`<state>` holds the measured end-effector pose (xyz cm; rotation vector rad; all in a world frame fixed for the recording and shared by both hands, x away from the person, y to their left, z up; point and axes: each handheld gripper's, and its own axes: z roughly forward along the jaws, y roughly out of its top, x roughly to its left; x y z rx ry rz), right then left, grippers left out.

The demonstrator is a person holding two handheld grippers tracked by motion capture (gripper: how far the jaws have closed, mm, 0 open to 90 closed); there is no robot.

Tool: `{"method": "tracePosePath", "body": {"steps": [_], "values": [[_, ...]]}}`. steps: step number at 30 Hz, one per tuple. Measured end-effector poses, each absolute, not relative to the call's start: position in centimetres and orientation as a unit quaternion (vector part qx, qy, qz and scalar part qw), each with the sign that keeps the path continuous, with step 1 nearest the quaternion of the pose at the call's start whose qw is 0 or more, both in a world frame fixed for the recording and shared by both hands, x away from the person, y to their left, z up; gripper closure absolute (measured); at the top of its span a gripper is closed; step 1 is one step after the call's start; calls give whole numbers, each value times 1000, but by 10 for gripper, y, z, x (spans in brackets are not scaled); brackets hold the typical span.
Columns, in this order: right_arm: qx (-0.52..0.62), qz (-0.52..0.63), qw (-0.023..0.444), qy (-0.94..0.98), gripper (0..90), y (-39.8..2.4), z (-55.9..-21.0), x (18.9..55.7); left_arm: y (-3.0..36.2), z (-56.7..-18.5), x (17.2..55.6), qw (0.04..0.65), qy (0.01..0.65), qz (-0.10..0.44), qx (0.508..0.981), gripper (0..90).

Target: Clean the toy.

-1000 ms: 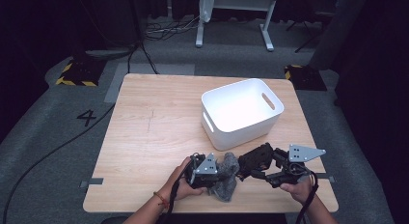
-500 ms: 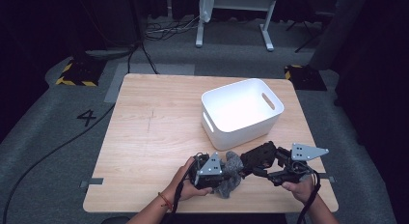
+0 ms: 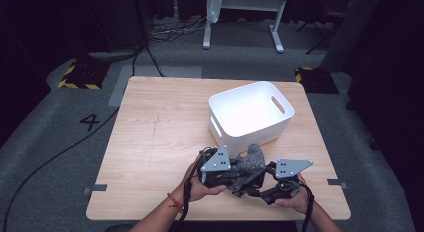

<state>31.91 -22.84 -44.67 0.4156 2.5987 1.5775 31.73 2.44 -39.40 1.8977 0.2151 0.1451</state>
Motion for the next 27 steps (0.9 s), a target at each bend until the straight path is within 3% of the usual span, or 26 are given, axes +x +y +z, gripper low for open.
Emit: {"method": "tracePosePath", "body": {"steps": [8, 13, 27], "values": [[151, 503, 50, 850, 277, -231, -449, 322, 19, -398, 310, 575, 62, 42, 815, 721], [170, 513, 63, 839, 277, -244, -443, 327, 24, -411, 309, 534, 62, 46, 842, 721], [175, 534, 61, 825, 277, -253, -434, 327, 29, -451, 327, 467, 123, 51, 874, 719]]}}
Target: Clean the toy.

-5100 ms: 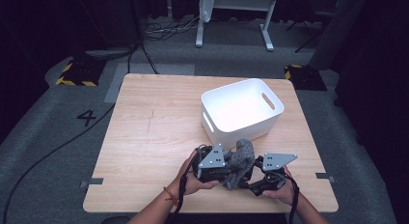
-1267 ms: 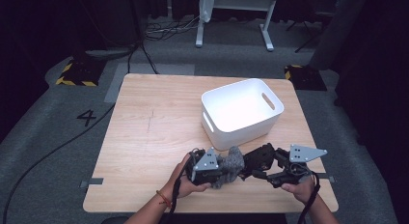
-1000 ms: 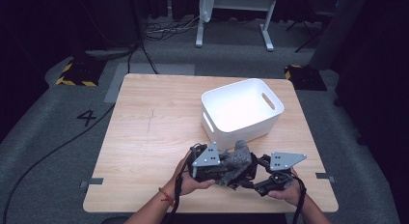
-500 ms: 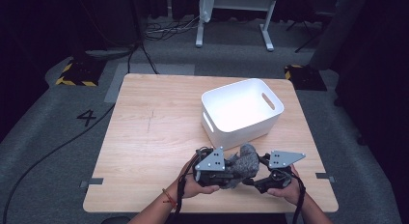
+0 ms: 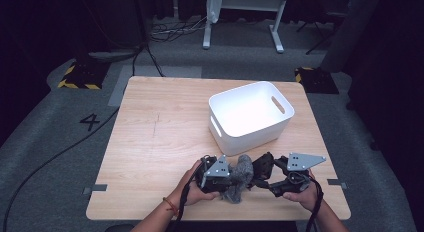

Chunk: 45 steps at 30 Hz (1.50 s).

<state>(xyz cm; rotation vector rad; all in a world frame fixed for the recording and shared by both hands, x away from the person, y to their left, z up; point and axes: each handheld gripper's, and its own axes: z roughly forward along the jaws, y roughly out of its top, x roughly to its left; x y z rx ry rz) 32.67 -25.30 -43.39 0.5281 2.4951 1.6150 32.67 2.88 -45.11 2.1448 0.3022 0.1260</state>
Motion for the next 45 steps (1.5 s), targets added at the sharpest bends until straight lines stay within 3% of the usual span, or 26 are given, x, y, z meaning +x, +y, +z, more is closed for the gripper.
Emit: {"method": "tracePosePath", "body": {"steps": [5, 12, 19, 34, 45], "values": [[171, 531, 56, 828, 277, -252, -436, 327, 25, -445, 327, 467, 128, 69, 872, 716], [169, 520, 55, 835, 277, -248, -439, 328, 24, -417, 320, 526, 106, 77, 841, 716], [169, 513, 53, 840, 277, -246, -443, 329, 17, -406, 318, 539, 92, 77, 834, 714], [178, 543, 49, 819, 277, -259, -435, 331, 26, -456, 323, 437, 115, 72, 889, 715], [191, 514, 61, 834, 275, -254, -438, 332, 14, -464, 324, 420, 115, 67, 898, 714]]}}
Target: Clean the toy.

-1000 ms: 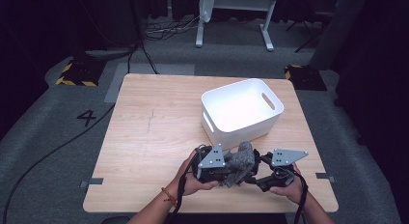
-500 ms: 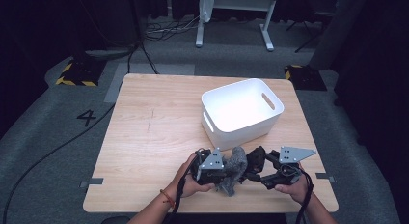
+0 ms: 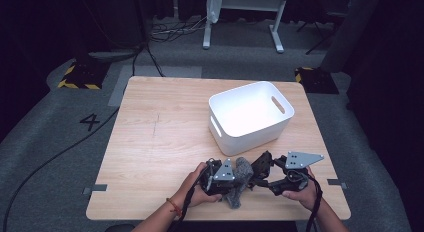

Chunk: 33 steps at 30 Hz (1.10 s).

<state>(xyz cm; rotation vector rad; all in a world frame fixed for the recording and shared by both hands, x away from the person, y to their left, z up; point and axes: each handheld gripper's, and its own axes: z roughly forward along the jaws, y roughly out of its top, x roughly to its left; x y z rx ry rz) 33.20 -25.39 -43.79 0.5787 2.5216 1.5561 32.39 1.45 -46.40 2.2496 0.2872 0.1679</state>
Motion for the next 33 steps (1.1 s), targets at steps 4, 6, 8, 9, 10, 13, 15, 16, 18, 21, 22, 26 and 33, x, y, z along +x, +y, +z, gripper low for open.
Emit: {"method": "tracePosePath", "body": {"steps": [4, 6, 8, 9, 10, 13, 15, 16, 18, 21, 22, 26, 33], "values": [[196, 503, 57, 840, 275, -255, -440, 334, 9, -468, 323, 408, 110, 66, 904, 713], [197, 497, 55, 843, 274, -254, -441, 335, 8, -471, 322, 398, 104, 67, 909, 713], [196, 491, 57, 847, 275, -254, -442, 335, 9, -472, 321, 390, 101, 70, 913, 713], [199, 488, 58, 848, 275, -253, -442, 335, 11, -471, 321, 390, 102, 73, 912, 712], [199, 484, 63, 850, 275, -252, -442, 335, 14, -469, 321, 395, 107, 78, 909, 712], [204, 479, 70, 851, 275, -252, -443, 336, 26, -461, 323, 425, 121, 75, 894, 712], [208, 478, 69, 850, 276, -252, -444, 337, 29, -455, 324, 446, 124, 74, 883, 711], [210, 474, 73, 852, 276, -251, -445, 337, 28, -452, 323, 457, 122, 73, 878, 711], [209, 467, 79, 856, 276, -248, -446, 337, 25, -444, 319, 473, 114, 79, 870, 711], [203, 464, 78, 859, 276, -245, -448, 336, 17, -432, 316, 494, 102, 89, 859, 710], [202, 462, 78, 860, 276, -244, -448, 336, 16, -428, 315, 501, 101, 93, 855, 710], [200, 452, 90, 865, 277, -242, -448, 334, 13, -412, 313, 539, 101, 92, 831, 708], [199, 451, 95, 865, 276, -240, -447, 333, 7, -407, 305, 531, 73, 91, 840, 708]]}}
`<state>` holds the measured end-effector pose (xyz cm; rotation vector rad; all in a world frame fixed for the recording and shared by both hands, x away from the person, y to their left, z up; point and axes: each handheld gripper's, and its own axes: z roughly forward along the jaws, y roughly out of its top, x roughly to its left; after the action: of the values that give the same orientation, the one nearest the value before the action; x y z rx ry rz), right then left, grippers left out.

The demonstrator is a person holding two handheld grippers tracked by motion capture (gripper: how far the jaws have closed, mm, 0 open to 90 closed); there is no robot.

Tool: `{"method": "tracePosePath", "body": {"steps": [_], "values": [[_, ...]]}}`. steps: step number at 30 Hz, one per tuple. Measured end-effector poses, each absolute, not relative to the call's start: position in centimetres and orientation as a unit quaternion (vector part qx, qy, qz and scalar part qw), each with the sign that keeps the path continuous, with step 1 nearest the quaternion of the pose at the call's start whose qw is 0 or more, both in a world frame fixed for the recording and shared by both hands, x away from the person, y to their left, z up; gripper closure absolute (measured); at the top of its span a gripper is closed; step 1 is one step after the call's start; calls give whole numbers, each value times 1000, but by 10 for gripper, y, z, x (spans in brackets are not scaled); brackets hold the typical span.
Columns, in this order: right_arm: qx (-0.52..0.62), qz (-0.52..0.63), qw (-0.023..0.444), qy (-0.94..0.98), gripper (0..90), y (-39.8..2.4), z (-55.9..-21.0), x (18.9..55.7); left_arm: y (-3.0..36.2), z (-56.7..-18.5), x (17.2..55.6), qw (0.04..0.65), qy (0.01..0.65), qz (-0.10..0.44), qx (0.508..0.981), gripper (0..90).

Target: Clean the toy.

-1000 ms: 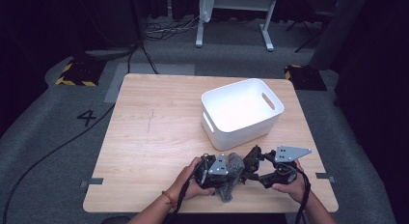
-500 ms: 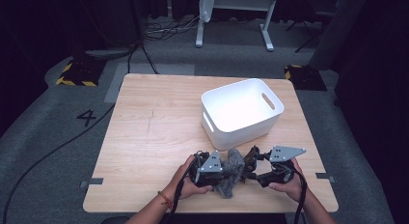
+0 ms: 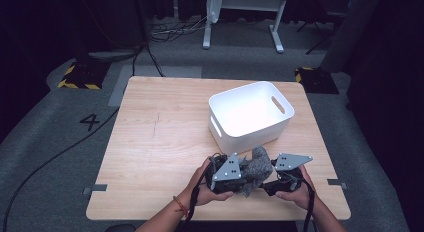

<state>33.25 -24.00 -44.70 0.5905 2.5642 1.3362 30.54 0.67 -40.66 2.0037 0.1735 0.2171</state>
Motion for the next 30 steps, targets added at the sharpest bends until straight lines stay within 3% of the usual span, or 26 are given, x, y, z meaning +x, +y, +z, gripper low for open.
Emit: {"method": "tracePosePath", "body": {"steps": [9, 24, 30], "values": [[223, 491, 63, 840, 277, -251, -442, 338, 18, -436, 302, 462, 83, 118, 875, 708], [241, 517, 59, 819, 276, -264, -435, 341, 12, -480, 306, 344, 72, 120, 928, 705], [227, 480, 70, 844, 276, -269, -426, 339, 43, -474, 310, 381, 102, 85, 915, 703]]}}
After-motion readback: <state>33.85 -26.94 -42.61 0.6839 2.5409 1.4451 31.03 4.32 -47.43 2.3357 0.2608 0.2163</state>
